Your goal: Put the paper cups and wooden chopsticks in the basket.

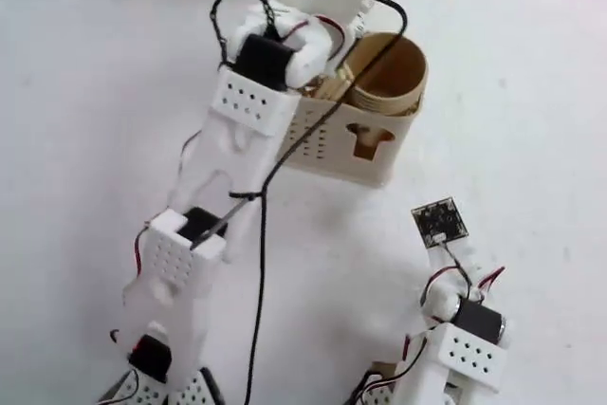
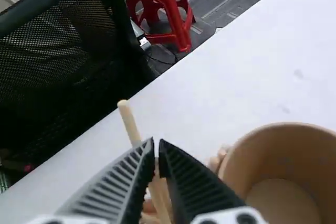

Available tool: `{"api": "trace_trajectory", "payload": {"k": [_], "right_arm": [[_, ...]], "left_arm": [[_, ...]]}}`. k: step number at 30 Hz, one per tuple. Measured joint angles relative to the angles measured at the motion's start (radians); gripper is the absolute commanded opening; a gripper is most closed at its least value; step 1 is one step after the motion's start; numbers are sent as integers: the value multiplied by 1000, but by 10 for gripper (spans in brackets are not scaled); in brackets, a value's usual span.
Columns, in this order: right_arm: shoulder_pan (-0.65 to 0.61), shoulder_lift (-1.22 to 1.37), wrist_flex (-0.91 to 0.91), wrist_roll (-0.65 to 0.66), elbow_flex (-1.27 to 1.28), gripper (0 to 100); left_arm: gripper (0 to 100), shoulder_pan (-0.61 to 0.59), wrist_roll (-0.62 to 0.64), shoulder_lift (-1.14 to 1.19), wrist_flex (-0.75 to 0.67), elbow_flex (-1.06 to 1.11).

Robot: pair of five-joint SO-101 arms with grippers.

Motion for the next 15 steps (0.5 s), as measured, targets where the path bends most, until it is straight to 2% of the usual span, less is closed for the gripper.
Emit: {"api": "trace_trajectory", "payload": {"k": [7, 15], "right_arm": [[0, 0, 0, 0, 0, 17], [0, 0, 0, 0, 0, 17]], "left_arm": [[37, -64, 0, -2, 57, -43], [38, -91, 0, 3, 338, -285]]}}
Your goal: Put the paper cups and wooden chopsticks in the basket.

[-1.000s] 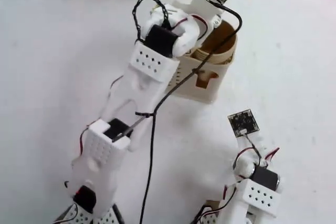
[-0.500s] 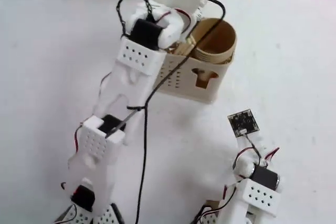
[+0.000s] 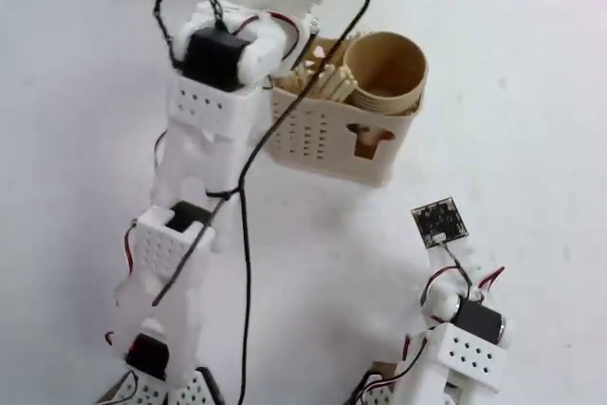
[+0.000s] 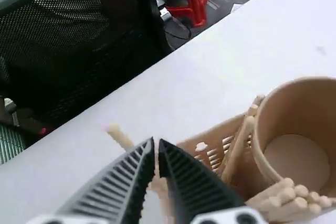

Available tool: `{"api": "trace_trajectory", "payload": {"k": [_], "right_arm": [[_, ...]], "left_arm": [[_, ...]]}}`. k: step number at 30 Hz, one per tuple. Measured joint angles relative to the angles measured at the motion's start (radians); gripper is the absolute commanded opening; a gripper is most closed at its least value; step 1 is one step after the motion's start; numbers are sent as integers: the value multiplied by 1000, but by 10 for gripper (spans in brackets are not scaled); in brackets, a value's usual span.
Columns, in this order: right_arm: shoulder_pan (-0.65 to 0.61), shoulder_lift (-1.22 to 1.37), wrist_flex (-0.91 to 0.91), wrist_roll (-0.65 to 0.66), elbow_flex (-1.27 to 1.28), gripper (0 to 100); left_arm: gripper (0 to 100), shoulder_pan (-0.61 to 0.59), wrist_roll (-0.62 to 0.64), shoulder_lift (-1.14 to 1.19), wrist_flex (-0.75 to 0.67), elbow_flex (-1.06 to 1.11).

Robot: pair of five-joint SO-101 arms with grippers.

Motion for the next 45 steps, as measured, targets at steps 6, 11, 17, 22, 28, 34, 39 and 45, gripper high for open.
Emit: {"api": "trace_trajectory", "payload": {"k": [6, 11, 17, 22, 28, 34, 39, 45], "right_arm": [[0, 0, 0, 0, 0, 17], [0, 0, 0, 0, 0, 17], [0, 0, 0, 0, 0, 17], [0, 0, 0, 0, 0, 17], [0, 0, 0, 0, 0, 17], [0, 0, 0, 0, 0, 17], [0, 0, 0, 0, 0, 17], [-8, 0, -3, 0, 0, 17]], "left_arm": [[42, -6, 0, 0, 69, -94], [42, -12, 0, -2, 69, -95], [20, -20, 2, -28, 92, -95], [22, -55, 98, -192, 160, -95], [22, -126, 133, -354, 166, -104], [26, -164, 133, -606, 167, 172], [27, -166, 133, -985, 149, 750], [27, -259, 133, -1481, -106, 1579]]}}
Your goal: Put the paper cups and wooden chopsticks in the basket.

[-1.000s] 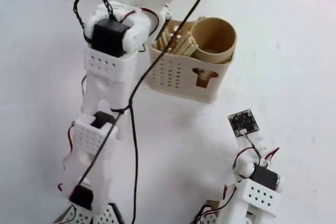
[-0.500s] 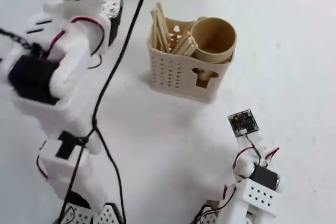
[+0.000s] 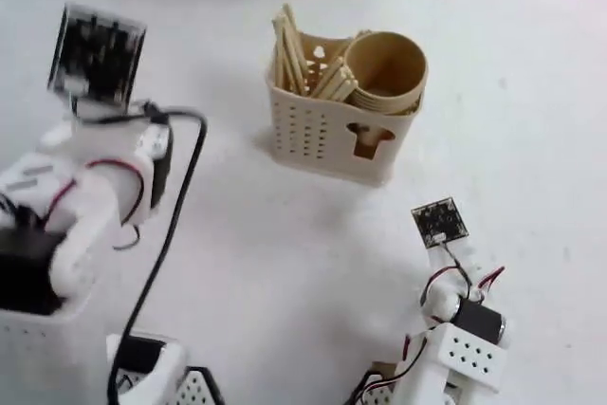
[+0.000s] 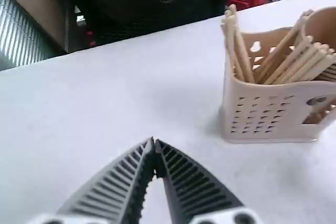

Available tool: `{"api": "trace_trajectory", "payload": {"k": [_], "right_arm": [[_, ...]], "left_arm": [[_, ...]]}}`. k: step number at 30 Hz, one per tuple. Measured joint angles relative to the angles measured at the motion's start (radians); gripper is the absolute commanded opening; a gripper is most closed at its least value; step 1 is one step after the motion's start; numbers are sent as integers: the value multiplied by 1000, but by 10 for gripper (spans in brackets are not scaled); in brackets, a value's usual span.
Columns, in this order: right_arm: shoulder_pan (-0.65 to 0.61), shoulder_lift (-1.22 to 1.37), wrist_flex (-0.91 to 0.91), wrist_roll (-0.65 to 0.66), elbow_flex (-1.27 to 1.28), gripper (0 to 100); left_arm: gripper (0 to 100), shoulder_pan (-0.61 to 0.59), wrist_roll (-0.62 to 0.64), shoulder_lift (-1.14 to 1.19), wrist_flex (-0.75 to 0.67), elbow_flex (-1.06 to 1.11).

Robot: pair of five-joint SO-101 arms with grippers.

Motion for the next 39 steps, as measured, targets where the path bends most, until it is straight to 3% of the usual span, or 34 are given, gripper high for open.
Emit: {"api": "trace_trajectory", "payload": {"k": [7, 10, 17, 25, 35, 39], "right_arm": [[-190, 0, -52, -11, 0, 17], [-252, 0, -107, -98, 0, 17], [-270, 0, -224, -350, 55, 18], [-285, 0, -292, -348, 92, 18], [-285, 0, -295, -345, 92, 18], [-285, 0, -295, -345, 92, 18]], "left_arm": [[27, -158, 0, -549, -520, 910], [27, -204, 0, -758, -700, 1235], [27, -215, 0, -1030, -792, 1636], [27, -215, 0, -1031, -756, 1646], [25, -215, 0, -1031, -399, 1649], [25, -215, 0, -1031, -347, 1649]]}}
